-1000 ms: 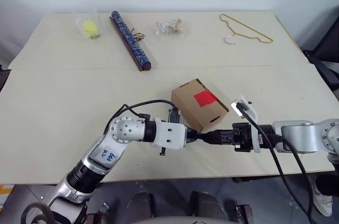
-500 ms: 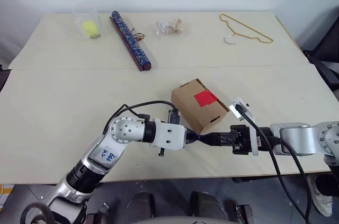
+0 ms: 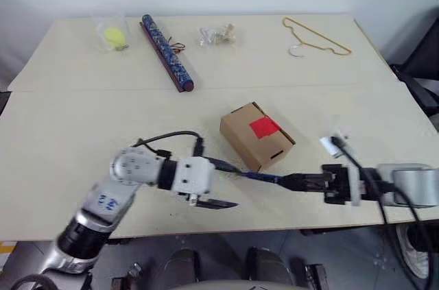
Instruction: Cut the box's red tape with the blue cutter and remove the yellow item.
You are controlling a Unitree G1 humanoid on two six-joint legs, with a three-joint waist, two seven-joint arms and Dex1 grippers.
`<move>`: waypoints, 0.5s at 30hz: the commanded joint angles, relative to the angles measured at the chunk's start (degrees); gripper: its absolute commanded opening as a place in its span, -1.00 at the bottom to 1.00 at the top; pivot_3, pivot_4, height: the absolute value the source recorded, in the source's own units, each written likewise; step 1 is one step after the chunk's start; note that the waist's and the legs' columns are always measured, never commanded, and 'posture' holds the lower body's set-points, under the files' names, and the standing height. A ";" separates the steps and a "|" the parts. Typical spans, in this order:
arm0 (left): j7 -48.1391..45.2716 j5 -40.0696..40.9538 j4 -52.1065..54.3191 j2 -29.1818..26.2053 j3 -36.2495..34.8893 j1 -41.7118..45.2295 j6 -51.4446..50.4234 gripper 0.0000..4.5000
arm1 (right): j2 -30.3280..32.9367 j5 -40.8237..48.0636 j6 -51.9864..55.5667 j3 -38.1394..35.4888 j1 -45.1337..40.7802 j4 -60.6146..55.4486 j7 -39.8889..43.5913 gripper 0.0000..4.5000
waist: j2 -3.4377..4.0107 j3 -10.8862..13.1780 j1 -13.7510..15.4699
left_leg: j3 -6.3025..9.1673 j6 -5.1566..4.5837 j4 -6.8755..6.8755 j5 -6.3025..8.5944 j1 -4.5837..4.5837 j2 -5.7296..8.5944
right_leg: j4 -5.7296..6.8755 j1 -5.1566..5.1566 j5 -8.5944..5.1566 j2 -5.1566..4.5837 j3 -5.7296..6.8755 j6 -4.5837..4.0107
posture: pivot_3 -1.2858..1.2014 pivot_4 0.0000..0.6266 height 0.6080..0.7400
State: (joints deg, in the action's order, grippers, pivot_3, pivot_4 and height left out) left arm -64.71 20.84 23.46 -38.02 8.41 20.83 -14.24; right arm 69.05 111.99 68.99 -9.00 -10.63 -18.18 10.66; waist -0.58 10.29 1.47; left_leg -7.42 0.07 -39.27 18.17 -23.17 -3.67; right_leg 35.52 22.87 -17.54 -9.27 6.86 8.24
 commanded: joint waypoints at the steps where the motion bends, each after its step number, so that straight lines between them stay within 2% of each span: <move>1: -0.58 5.84 -5.15 -1.76 -7.50 0.39 -2.55 0.45 | 4.27 -0.28 4.39 -12.33 5.74 -2.26 5.65 -0.93 | 0.00 0.00 0.22 | 0.03 0.00 0.00 -0.01 0.00 0.00 | 0.00 -0.01 0.00 0.00 0.00 0.00 | 0.03 -0.52 1.00; 2: -0.42 6.76 -6.80 -1.81 -8.47 0.98 -3.39 0.27 | 4.71 -1.22 5.19 -15.36 7.54 -2.19 6.92 -0.93 | 0.00 0.00 0.19 | 0.06 -0.01 -0.04 -0.02 0.00 0.01 | -0.01 -0.01 0.00 0.00 0.02 0.00 | 0.03 -0.52 1.00; 5: 1.43 5.81 -14.49 0.34 -9.19 4.39 -3.11 -0.06 | 4.41 -7.36 10.07 -28.80 13.81 -1.66 11.60 -0.93 | -0.01 0.00 0.59 | 0.10 -0.05 -0.05 -0.03 -0.01 0.04 | -0.04 -0.04 0.01 0.00 0.02 -0.02 | 0.03 -0.52 1.00; 9: 5.11 3.53 -21.29 5.31 -6.38 10.16 -4.68 -0.55 | 3.29 -15.99 10.09 -38.11 17.33 -2.49 15.07 -0.93 | -0.03 -0.01 0.86 | 0.06 -0.06 -0.05 -0.05 -0.01 0.08 | -0.04 -0.07 0.06 0.01 -0.02 0.01 | 0.03 -0.52 1.00; 12: 8.58 2.13 -25.71 11.59 -3.83 15.83 -5.49 -0.98 | 2.09 -18.44 5.29 -37.16 14.25 -1.94 13.79 -0.93 | -0.08 -0.01 0.90 | 0.06 -0.05 -0.04 -0.05 -0.04 0.08 | -0.02 -0.09 0.11 0.03 -0.02 0.05 | 0.03 -0.52 1.00; 15: 11.12 0.28 -29.49 16.21 -2.24 20.46 -5.32 -1.00 | 0.89 -20.04 0.76 -32.03 8.35 -2.10 11.57 -0.93 | -0.11 0.01 0.86 | 0.04 -0.04 -0.09 -0.10 -0.05 0.09 | -0.04 -0.11 0.16 0.05 -0.04 0.09 | 0.03 -0.52 1.00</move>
State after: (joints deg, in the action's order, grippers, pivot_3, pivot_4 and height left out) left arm -54.81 21.93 -5.79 -22.27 5.88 39.65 -19.98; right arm 70.27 92.41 72.63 -41.68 -0.90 -19.92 23.07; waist -0.69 10.30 2.33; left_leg -7.39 0.03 -39.38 18.06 -23.22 -3.58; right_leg 35.49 22.76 -17.36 -9.22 6.81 8.34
